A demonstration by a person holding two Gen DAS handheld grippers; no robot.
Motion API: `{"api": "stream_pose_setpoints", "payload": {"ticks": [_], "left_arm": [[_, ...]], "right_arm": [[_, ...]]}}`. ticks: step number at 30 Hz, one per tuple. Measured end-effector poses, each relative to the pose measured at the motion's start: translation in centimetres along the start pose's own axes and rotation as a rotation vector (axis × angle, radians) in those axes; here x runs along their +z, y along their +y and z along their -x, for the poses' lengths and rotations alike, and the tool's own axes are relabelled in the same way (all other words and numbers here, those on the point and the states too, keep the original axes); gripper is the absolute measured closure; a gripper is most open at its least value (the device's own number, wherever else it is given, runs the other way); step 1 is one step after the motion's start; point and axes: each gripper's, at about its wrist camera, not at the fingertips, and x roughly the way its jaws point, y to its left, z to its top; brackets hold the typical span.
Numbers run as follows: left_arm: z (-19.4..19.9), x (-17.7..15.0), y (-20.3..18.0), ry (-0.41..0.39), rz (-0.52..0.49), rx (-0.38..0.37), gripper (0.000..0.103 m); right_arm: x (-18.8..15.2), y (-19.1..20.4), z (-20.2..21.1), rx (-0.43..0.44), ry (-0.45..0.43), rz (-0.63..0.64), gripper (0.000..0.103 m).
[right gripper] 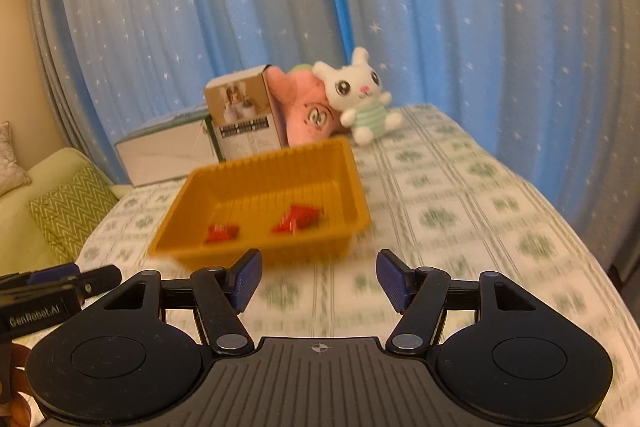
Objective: Organize snacks
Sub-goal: 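Withdraw both grippers from the tray back over the snacks, then grasp the green-wrapped candy with the right gripper while the left gripper grasps the yellow candy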
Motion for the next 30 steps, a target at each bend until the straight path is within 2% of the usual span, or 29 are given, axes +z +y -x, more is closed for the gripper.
{"api": "stream_pose_setpoints", "payload": {"ticks": [6, 12, 20, 30], "left_arm": [[5.4, -3.6, -0.3, 0.036, 0.020, 0.023, 0.039], [8.4, -6.8, 0.0, 0.080, 0.038, 0.042, 0.038], [9.5, -8.1, 0.1, 0.099, 0.032, 0.051, 0.038], [8.1, -9.1, 0.3, 0.155, -0.011, 0.051, 0.038]], "right_arm": [[-4.4, 0.0, 5.7, -0.033, 0.053, -0.013, 0.039], [-7.5, 0.8, 9.0, -0.053, 0.104, 0.005, 0.039], [-9.8, 2.3, 10.1, -0.054, 0.133, 0.043, 0.039], [-10.4, 3.8, 8.6, -0.015, 0.161, 0.089, 0.040]]}}
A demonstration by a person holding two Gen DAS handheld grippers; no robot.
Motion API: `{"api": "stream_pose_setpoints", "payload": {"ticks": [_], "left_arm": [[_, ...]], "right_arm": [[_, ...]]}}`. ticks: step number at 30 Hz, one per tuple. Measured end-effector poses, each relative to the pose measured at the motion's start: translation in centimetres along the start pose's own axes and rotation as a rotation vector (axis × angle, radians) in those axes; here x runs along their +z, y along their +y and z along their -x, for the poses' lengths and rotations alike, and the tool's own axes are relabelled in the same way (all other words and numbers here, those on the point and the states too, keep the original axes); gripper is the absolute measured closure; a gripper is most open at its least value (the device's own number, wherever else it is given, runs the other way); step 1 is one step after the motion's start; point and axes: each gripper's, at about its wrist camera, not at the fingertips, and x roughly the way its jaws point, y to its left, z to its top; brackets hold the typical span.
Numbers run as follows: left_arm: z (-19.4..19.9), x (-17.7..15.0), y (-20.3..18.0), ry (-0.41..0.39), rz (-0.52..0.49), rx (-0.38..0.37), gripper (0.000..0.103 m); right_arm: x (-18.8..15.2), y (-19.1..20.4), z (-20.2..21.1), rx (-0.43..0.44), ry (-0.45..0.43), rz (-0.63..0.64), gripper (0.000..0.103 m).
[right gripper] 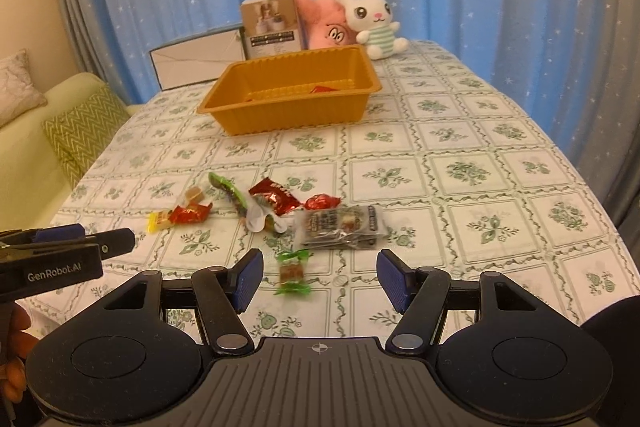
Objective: Organize snacks
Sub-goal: 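Grasp the green-wrapped candy with the right gripper while the left gripper grasps the yellow candy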
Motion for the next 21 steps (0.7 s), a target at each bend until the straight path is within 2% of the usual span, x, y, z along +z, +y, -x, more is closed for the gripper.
{"api": "stream_pose_setpoints", "payload": {"ticks": [14, 16, 21], "left_arm": [[-3.5, -0.9, 1.3, 0.070, -0.035, -0.006, 0.039], [-4.1, -0.8, 1.5, 0.077, -0.041, -0.006, 0.039], [-5.4, -0.3, 1.9, 0.088, -0.077, -0.013, 0.039]], "right_arm": [[-0.7, 1.4, -4.4, 0.011, 0.064, 0.040, 0.040], [-0.8, 1.7, -5.1, 0.006, 0.070, 0.056, 0.042], [-1.0, 2.1, -7.1, -0.012, 0.099, 0.075, 0.054]]}}
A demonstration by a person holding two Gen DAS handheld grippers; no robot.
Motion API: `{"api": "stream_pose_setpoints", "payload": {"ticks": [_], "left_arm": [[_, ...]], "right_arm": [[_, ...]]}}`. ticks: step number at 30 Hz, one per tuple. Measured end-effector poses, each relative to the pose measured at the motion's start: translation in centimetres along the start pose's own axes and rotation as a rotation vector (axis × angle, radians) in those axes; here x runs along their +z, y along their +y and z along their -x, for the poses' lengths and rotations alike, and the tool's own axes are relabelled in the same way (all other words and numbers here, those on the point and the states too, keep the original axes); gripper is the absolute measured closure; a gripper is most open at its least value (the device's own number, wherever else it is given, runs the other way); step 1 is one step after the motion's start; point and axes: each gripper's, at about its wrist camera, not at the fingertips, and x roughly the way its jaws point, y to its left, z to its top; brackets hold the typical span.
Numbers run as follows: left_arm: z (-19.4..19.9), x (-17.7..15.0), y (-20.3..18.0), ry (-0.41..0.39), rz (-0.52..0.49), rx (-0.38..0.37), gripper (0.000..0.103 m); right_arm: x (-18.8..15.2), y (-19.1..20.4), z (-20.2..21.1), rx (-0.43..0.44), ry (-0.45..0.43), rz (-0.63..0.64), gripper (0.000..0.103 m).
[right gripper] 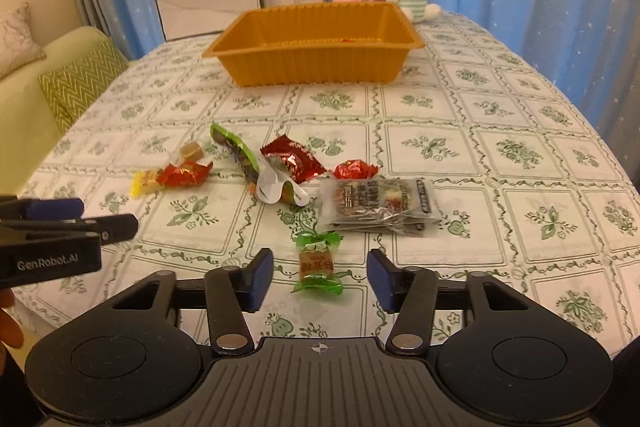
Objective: Organize snacks
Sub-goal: 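Grasp the green-wrapped candy with the right gripper while the left gripper grasps the yellow candy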
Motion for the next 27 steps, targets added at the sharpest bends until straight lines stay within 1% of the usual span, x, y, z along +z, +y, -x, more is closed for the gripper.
{"api": "stream_pose_setpoints", "payload": {"ticks": [4, 6, 10, 11, 12, 16, 20, 24, 27], "left_arm": [[-1.2, 0.4, 0.3, 0.005, -0.044, -0.012, 0.039], [-1.6, 0.5, 0.4, 0.006, -0.065, -0.015, 0.039], [-2.4, 0.9, 0.8, 0.010, -0.102, -0.027, 0.039], [-2.6, 1.0, 0.9, 0.011, -0.113, -0.030, 0.039], [-2.7, 1.0, 1.0, 0.011, -0.124, -0.032, 0.039], [-3.3, 1.4, 1.7, 0.008, -0.163, -0.045, 0.039], [-3.8, 2.1, 2.2, -0.001, -0.236, -0.058, 0.040], [-4.7, 2.8, 2.5, 0.002, -0.339, -0.081, 0.046], [-5.5, 3.2, 2.6, 0.013, -0.393, -0.122, 0.050]], "right_arm": [[-0.1, 0.2, -1.1, -0.004, 0.017, 0.007, 0.059], [-0.1, 0.3, -1.4, -0.006, 0.023, 0.014, 0.065], [-0.1, 0.5, -1.9, -0.011, 0.026, 0.022, 0.072], [-0.1, 0.6, -1.9, -0.012, 0.026, 0.027, 0.075], [-0.1, 0.6, -2.0, -0.012, 0.025, 0.029, 0.080], [0.0, 0.8, -2.0, -0.003, 0.023, 0.033, 0.081], [0.1, 1.1, -1.9, 0.000, 0.010, 0.039, 0.081], [0.3, 1.2, -1.8, 0.003, 0.003, 0.042, 0.081], [0.2, 1.2, -1.9, 0.004, 0.001, 0.040, 0.081]]}}
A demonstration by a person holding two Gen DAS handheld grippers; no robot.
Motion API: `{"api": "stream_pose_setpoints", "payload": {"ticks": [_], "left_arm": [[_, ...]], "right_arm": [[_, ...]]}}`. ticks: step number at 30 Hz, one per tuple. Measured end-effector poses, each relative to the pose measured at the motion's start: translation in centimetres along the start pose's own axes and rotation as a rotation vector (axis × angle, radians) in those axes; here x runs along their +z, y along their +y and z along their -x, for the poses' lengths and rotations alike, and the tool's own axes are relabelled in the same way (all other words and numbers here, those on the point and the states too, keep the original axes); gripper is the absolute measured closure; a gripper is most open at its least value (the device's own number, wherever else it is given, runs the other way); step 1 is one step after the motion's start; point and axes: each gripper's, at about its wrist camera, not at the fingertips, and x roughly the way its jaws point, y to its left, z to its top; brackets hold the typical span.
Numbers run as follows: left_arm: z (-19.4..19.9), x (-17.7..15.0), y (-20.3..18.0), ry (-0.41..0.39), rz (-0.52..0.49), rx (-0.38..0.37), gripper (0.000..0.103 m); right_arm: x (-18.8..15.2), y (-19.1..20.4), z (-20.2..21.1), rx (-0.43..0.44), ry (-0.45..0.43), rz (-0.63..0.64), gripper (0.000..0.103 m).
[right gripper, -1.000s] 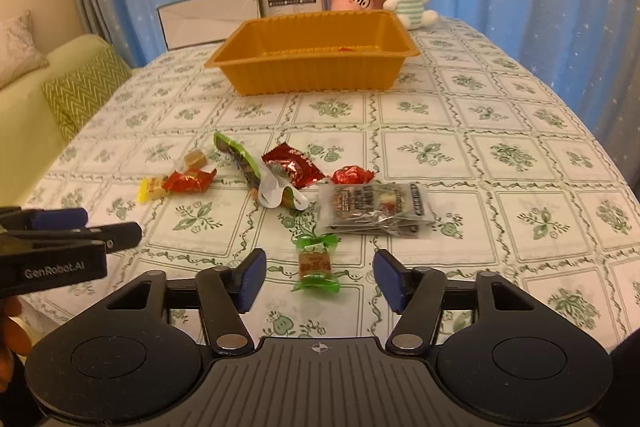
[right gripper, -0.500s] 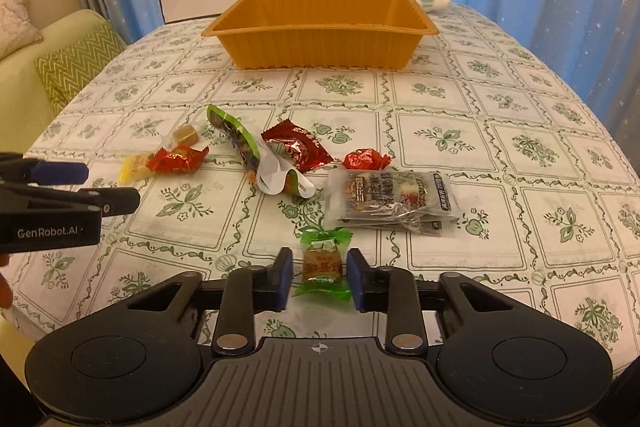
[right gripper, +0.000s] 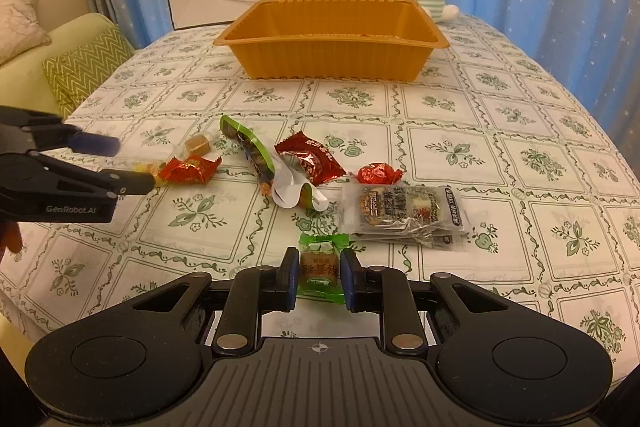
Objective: Organize snacks
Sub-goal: 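Grasp the green-wrapped candy with the right gripper while the left gripper grasps the yellow candy, then carry both candies to the orange tray and open both grippers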
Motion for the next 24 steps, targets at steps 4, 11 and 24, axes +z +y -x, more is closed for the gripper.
{"api": "stream_pose_setpoints", "payload": {"ticks": [4, 11, 24], "left_arm": [[-0.9, 0.3, 0.1, 0.007, -0.048, -0.071, 0.058], [-1.4, 0.7, 0.6, 0.034, -0.009, -0.127, 0.078], [2.6, -1.4, -0.7, 0.021, 0.277, -0.019, 0.084]], "right_arm": [[0.0, -0.2, -0.1, -0.003, -0.001, -0.004, 0.081], [-0.1, -0.4, 0.0, -0.001, 0.001, -0.011, 0.081], [-0.1, 0.0, 1.4, 0.022, -0.029, -0.008, 0.081]]}}
